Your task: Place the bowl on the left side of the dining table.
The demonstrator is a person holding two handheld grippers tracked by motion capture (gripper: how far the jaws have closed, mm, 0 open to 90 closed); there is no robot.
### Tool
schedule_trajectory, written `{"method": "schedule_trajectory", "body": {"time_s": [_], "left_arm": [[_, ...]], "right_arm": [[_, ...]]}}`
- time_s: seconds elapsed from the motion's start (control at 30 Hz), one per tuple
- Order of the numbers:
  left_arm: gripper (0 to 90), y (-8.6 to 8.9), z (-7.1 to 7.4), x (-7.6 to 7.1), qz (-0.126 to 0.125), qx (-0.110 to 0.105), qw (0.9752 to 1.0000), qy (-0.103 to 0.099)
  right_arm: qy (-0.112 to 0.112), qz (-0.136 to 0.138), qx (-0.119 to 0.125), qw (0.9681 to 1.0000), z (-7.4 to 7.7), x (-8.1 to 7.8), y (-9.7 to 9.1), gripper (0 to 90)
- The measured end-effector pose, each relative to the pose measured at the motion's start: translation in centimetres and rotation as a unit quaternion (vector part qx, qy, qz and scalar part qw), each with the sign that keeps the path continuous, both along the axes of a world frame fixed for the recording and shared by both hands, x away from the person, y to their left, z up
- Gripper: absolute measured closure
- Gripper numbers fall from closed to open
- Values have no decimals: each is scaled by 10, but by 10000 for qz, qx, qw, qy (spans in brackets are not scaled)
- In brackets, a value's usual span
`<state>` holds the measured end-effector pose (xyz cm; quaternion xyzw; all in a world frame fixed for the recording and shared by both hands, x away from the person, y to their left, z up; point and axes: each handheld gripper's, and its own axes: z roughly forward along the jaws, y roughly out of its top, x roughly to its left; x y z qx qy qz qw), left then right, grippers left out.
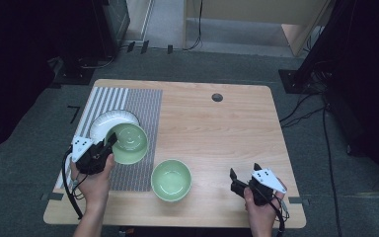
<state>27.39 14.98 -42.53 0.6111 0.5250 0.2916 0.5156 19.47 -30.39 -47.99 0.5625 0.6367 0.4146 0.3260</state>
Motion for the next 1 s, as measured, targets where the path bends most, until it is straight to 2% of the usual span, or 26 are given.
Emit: {"method": "schedule_trajectory", "body": {"time_s": [0.57,0.77,1.0], "left_arm": [[842,18,-7,7,223,-136,9996,121],[842,22,-8,8,250,-190,9994,128],[842,26,-10,9,301,-216,9992,157]], "right_arm": [[285,-468,35,9985,-23,7,-46,150],[393,-492,3,9980,-30,8,-63,148],[636,-432,-44,9970,-39,10,-80,147]]}}
